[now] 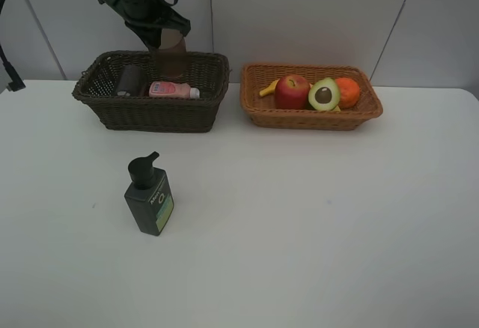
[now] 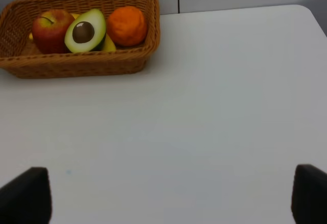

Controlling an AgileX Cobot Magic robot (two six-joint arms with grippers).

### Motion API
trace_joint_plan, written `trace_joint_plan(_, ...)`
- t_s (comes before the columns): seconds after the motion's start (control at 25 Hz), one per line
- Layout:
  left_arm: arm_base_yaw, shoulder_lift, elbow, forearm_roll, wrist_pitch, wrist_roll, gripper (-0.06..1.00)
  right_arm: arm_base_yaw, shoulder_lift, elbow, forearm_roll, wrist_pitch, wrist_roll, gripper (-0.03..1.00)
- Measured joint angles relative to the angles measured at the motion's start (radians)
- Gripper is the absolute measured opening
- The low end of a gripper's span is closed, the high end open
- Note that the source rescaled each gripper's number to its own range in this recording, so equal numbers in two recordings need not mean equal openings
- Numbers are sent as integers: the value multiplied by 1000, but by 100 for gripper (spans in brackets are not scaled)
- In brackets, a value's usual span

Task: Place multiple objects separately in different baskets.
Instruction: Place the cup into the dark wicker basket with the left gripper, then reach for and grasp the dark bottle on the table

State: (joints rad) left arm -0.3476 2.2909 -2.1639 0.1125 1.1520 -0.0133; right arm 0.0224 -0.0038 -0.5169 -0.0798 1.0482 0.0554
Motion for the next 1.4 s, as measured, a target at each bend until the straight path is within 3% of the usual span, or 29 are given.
trace_joint_plan(0.32, 0, 11, 0, 0, -10, 42, 0, 0, 0, 0, 0, 0, 0, 100)
trace_joint_plan(0.4, 0, 11, 0, -1, -10, 73, 5, 0, 0, 0, 0, 0, 0, 100)
trace_joint_plan(0.48, 0, 11, 0, -1, -11, 95, 24, 0, 0, 0, 0, 0, 0, 100)
trace_joint_plan(0.64, 0, 11, 0, -2, -18, 112, 85, 0, 0, 0, 0, 0, 0, 100)
trace_joint_plan(0.72, 0, 11, 0, -9, -18, 115, 95, 0, 0, 0, 0, 0, 0, 100)
trace_joint_plan(0.92, 0, 11, 0, -19, -18, 118, 100, 0, 0, 0, 0, 0, 0, 100)
trace_joint_plan(1.4, 0, 9, 0, -20, 2, 118, 100, 0, 0, 0, 0, 0, 0, 100)
